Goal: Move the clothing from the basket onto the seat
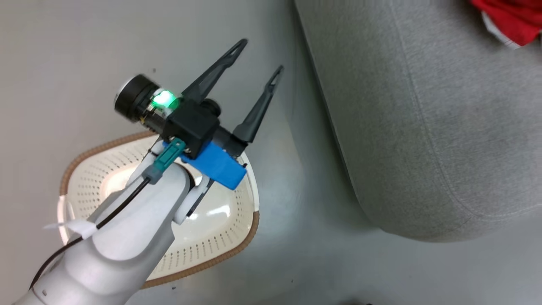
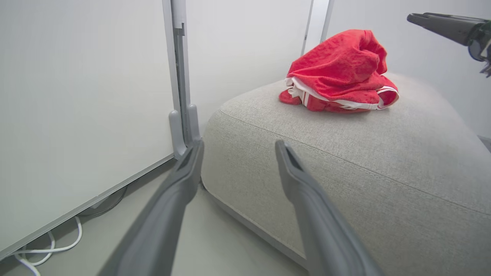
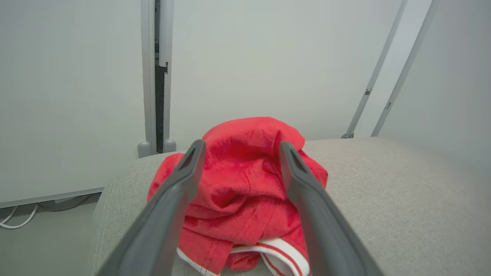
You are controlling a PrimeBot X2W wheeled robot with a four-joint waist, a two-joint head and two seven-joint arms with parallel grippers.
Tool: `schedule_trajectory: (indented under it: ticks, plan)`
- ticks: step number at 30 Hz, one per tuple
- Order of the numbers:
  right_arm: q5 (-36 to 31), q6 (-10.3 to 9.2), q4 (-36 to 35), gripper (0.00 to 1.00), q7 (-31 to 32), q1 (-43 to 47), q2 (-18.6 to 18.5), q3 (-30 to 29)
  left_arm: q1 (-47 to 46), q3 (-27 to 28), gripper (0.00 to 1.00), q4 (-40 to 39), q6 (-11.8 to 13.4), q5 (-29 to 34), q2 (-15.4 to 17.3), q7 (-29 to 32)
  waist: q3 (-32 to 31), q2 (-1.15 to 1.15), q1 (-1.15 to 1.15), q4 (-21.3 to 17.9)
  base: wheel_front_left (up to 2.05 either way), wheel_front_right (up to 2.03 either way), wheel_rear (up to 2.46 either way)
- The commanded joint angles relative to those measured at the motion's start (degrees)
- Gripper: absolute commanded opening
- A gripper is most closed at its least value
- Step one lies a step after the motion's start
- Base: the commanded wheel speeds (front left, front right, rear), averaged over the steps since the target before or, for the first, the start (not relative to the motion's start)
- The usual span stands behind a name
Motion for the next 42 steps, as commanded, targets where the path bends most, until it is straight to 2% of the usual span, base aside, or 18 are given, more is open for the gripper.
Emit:
schedule_trajectory:
  ticks: [1, 8, 12, 17, 21, 28, 42]
  plan:
    - [-0.82, 0.01, -3.26, 1.00, -0.21, 3.36, 1.80, 0.91, 1.88, 1.16, 1.00, 0.70, 0.87, -0.86, 0.04, -0.99, -4.56, 0.00, 0.01, 0.58, 0.00, 0.00, 0.00]
    - [-1.43, 0.01, -9.37, 1.00, -0.21, 8.86, 5.12, 5.37, 6.52, 4.97, 1.00, 1.63, 2.51, -2.74, 0.13, -2.02, -10.07, 0.00, 0.01, 2.68, 0.00, 0.00, 0.00]
    - [-0.73, 0.01, -11.77, 1.00, -0.21, 11.57, 6.73, 8.03, 10.02, 9.98, 1.00, -0.19, 3.84, -2.93, -0.39, -2.05, -13.36, 0.00, 0.01, 4.48, 0.00, 0.00, 0.00]
    - [-1.42, 0.01, -13.27, 1.00, -0.21, 14.88, 7.85, 11.14, 15.30, 16.64, 1.00, -2.15, 4.21, -1.75, -1.47, -2.08, -17.31, 0.00, 0.01, 6.75, 0.00, 0.00, 0.00]
    - [-2.03, 0.02, -13.41, 1.00, -0.21, 17.83, 8.73, 13.36, 20.82, 23.53, 1.00, -3.23, 3.81, -0.14, -3.27, -2.04, -21.06, 0.00, 0.01, 8.81, 0.00, 0.00, 0.00]
    - [-2.21, 0.02, -13.24, 1.00, -0.21, 20.99, 9.43, 15.06, 26.55, 30.30, 1.00, -3.88, 2.39, 2.43, -5.80, -2.05, -24.26, 0.00, 0.01, 11.11, 0.00, 0.00, 0.00]
    - [-2.45, 0.02, -12.71, 1.00, -0.21, 29.24, 10.62, 16.33, 35.95, 39.64, 1.00, -3.82, -2.08, 8.20, -12.09, -2.05, -30.23, 0.00, 0.01, 15.54, 0.00, 0.00, 0.00]
